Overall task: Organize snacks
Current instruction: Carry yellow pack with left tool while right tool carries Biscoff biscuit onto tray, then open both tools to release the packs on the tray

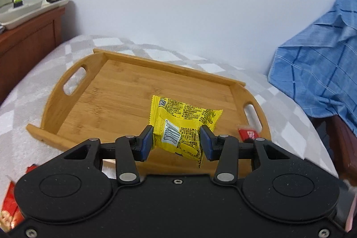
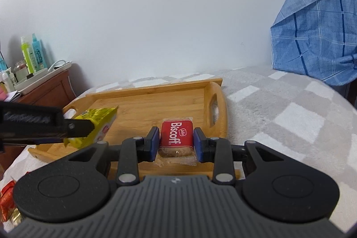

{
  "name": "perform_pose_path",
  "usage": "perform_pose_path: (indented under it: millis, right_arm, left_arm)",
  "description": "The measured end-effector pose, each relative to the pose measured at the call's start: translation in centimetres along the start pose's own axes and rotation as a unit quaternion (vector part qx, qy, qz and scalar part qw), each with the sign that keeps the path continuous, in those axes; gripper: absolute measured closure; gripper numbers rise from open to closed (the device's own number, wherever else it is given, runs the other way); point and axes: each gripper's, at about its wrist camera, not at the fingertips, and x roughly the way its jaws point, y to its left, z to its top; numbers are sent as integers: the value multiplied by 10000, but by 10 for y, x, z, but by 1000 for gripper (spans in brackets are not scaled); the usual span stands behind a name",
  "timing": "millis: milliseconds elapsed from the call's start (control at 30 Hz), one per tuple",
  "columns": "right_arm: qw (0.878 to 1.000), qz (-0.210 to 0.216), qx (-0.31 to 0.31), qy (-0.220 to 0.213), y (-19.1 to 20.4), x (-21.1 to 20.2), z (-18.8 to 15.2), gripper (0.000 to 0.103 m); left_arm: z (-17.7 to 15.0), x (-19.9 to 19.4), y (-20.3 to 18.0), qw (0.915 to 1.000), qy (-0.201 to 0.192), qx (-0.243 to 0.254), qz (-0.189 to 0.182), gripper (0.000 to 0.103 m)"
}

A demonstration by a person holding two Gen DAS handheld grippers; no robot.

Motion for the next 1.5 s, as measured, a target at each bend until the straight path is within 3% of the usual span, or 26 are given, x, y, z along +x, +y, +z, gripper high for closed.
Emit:
perform_pose_path:
  millis: [467, 1500]
  right_arm:
    - [9996, -81, -137, 215, 7, 31, 4, 65]
    - [9982, -77, -7, 591, 6, 49, 1, 61]
  left_arm:
    - [1, 51, 2, 9992, 357, -154, 100, 60]
    - [-4, 65, -5, 9990, 423, 13, 172, 55]
